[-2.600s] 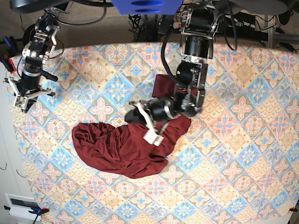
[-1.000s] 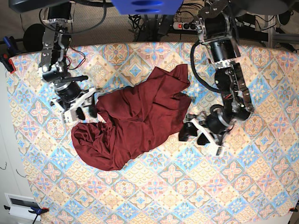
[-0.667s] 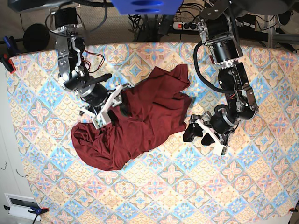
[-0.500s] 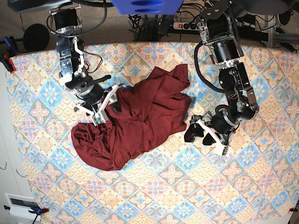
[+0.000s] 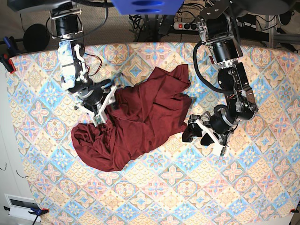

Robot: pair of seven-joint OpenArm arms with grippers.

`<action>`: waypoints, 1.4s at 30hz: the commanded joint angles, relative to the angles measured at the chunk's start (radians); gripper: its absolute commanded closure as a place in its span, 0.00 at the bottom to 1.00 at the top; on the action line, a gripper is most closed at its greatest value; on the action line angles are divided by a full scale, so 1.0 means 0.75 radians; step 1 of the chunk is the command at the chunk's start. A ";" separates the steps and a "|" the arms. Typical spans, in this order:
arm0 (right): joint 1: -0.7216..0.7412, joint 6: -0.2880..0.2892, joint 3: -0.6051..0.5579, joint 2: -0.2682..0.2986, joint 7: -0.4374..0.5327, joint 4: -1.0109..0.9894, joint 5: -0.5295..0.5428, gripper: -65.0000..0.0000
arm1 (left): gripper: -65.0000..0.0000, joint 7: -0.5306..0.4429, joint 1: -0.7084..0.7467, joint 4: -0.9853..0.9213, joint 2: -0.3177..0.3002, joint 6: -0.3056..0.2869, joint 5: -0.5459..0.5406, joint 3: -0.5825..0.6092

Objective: Layout the t-shirt on the table in an organized manner, then fold the t-shirt properly
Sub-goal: 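Grasp a shirt edge with the right gripper and pull it outward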

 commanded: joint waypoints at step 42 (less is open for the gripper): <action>-0.415 0.206 0.513 0.085 0.009 0.418 0.015 0.66 | 0.30 -0.033 -0.020 0.011 -0.006 -0.004 -0.026 -0.002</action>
